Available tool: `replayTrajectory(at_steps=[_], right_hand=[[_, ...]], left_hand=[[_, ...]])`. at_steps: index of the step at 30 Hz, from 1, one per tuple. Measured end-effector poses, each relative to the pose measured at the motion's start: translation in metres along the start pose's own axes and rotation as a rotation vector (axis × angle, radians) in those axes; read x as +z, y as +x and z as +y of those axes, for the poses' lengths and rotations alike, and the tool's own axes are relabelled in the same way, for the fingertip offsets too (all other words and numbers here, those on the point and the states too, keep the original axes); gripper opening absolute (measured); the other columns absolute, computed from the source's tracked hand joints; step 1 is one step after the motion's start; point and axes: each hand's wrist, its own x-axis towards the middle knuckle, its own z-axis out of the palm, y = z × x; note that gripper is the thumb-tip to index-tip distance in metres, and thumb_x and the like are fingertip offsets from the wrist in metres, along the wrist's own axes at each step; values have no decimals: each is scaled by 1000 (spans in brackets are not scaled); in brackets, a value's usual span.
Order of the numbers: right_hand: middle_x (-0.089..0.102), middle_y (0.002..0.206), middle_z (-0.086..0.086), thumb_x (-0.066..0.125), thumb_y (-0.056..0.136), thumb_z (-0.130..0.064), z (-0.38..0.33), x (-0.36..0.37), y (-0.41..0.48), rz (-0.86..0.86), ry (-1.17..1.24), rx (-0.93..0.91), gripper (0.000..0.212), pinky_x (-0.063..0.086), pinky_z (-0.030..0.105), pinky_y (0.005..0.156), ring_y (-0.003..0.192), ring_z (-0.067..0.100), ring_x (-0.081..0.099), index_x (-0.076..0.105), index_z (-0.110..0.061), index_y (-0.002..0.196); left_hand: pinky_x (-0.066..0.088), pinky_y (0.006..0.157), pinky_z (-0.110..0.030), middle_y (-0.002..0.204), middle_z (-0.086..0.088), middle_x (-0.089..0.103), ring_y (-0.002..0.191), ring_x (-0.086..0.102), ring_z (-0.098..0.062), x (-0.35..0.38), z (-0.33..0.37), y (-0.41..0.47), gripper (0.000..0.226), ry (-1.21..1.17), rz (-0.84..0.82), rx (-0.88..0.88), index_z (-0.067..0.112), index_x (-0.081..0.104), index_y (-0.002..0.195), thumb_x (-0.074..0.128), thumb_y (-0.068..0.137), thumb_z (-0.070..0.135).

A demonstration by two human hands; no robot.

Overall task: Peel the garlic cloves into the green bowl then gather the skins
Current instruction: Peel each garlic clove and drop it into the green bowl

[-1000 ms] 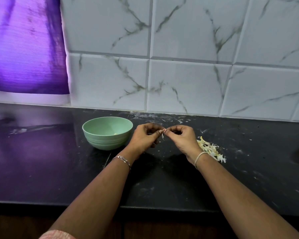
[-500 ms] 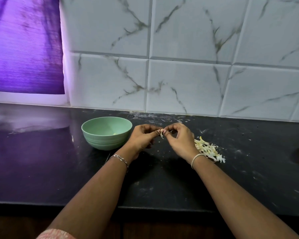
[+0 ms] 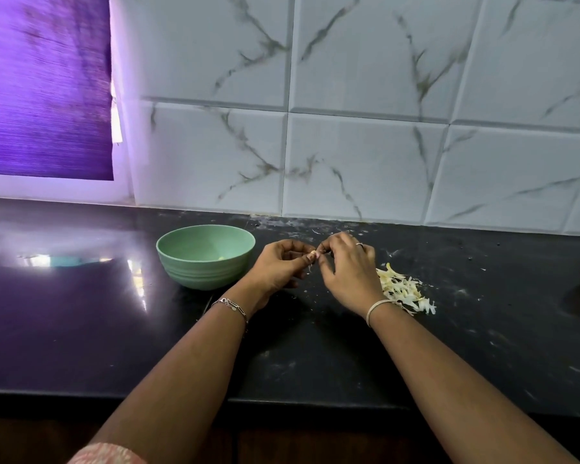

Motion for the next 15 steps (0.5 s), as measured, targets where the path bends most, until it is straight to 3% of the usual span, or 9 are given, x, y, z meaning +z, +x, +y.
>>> replayTrajectory(at_steps=[6, 9, 15], right_hand=[[55, 108, -2, 47, 96, -35, -5, 1, 0, 71, -226, -83, 21, 28, 40, 99, 105, 19, 52, 58, -19, 104], [58, 104, 1, 51, 93, -32, -7, 3, -1, 120, -309, -112, 20, 34, 42, 95, 97, 21, 56, 61, -16, 100], [58, 111, 1, 51, 95, -33, 10, -9, 3, 109, -303, 44, 20, 29, 39, 93, 105, 22, 53, 65, -21, 102]], left_hand=[[40, 47, -18, 78, -6, 62, 48, 47, -6, 0, -1, 3, 12, 65, 40, -14, 7, 68, 100, 67, 89, 13], [40, 47, -19, 78, -5, 64, 49, 47, -7, -1, -1, 3, 3, 56, 50, -23, 12, 69, 91, 67, 88, 12], [38, 50, -17, 75, 1, 69, 52, 48, -6, 1, 0, -2, 9, 14, 7, -44, 7, 71, 94, 67, 88, 12]])
